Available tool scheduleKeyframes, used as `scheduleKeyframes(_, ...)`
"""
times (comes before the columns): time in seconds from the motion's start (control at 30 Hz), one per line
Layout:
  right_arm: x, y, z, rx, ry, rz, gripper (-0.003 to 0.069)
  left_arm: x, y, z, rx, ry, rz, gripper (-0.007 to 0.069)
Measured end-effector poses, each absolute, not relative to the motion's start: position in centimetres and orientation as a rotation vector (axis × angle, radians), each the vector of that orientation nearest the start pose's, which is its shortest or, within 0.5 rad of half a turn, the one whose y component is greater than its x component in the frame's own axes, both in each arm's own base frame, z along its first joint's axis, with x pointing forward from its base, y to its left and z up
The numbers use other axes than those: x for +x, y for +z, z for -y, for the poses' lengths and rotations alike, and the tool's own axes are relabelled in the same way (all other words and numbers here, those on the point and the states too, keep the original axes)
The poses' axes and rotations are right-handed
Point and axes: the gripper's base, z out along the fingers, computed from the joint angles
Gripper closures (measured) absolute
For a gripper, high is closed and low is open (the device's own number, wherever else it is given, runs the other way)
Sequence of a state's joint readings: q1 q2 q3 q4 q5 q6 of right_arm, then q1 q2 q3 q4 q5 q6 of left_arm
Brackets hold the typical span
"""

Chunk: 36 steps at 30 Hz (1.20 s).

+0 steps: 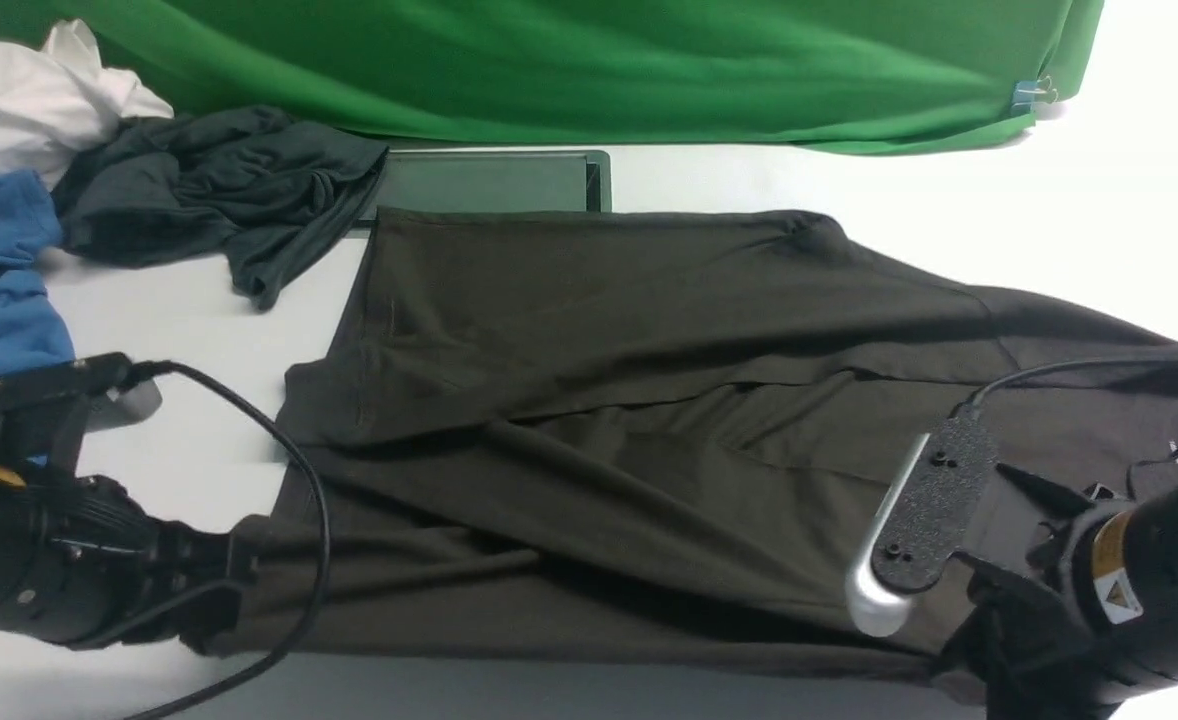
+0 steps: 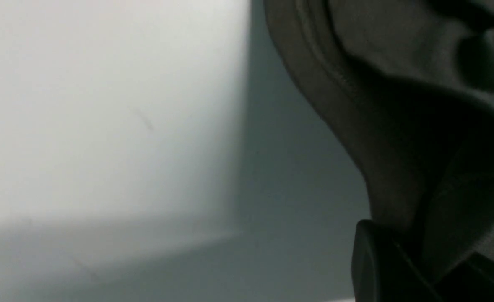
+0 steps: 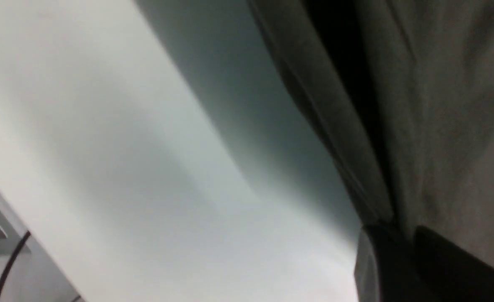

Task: Fold a long-sleeved shirt on a white desktop.
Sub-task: 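Grasp the near edge of the shirt at its hem and shoulder corners, then fold the black garment in half by bringing its near edge over to the far edge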

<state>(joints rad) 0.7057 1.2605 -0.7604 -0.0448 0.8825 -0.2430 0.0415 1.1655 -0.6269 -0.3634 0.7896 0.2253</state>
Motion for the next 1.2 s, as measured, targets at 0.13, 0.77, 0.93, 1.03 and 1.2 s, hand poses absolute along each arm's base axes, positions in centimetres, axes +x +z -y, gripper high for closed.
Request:
scheduleKeyframes(0.13,17.9,26.0,-13.5,-1.288,0.023,-2.538,0.0617,20.2,24.1,1.4,-0.036,-0.336,-2.682,0.0582)
scheduleKeyframes(0.77,34.4,28.3,-12.5,-1.06,-0.101,-2.444,0.0619,38.3,27.7,1.3,0.069,-0.252,-2.479,0.0582)
scheduleKeyframes(0.93,40.1,26.3,-12.3,-1.07,-0.167,-2.41,0.0619,44.6,25.8,2.5,0.119,-0.216,-2.363,0.0582)
scheduleKeyframes(1.03,43.1,24.5,-12.1,-1.038,-0.195,-2.36,0.0614,47.5,24.1,3.0,0.109,-0.19,-2.291,0.0582)
scheduleKeyframes(1.2,47.2,20.0,-12.0,-0.937,-0.196,-2.245,0.0562,51.7,19.0,3.7,0.081,-0.141,-2.205,0.0546)
